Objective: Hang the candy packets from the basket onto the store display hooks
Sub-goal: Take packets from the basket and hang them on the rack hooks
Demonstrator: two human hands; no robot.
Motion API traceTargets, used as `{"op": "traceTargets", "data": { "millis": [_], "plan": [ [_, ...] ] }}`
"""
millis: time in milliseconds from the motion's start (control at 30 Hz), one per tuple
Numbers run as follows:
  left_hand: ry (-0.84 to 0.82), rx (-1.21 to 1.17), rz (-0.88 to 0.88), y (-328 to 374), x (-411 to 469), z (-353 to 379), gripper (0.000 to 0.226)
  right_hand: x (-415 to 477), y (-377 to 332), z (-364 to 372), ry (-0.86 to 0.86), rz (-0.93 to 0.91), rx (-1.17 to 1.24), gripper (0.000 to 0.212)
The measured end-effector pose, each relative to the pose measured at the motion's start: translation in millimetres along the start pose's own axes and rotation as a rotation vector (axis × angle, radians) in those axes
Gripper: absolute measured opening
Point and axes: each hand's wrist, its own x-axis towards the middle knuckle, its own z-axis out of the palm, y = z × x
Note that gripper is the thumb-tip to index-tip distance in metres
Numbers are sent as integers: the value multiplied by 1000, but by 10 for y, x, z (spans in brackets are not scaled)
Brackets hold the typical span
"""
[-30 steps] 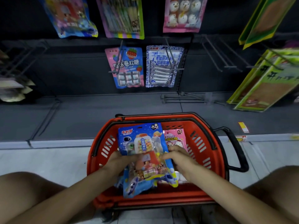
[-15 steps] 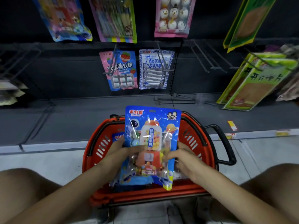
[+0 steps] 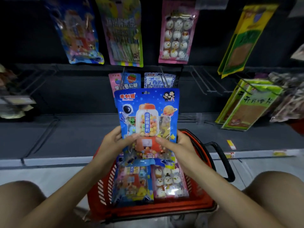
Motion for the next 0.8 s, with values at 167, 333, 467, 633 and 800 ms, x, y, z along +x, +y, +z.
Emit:
{"op": "traceTargets", "data": {
  "millis": [167,333,467,633,800],
  "plan": [
    [50,51,26,230,-9,-299,37,224,-218,274,-52,-33,18,28],
    [234,45,55,502,103,-752,25,527,-447,894,-139,-132,-38,35],
    [347,20,67,589,216,-1146,23,729,-579,1425,-135,-190,-64,29],
    [448,-29,162,631,468,-1544,28,1019,-738,1908,-135,-241,5,25],
    [516,53,381,749,685,-1804,18,1341,-725,2199,-85,-298,86,68]
  ]
}}
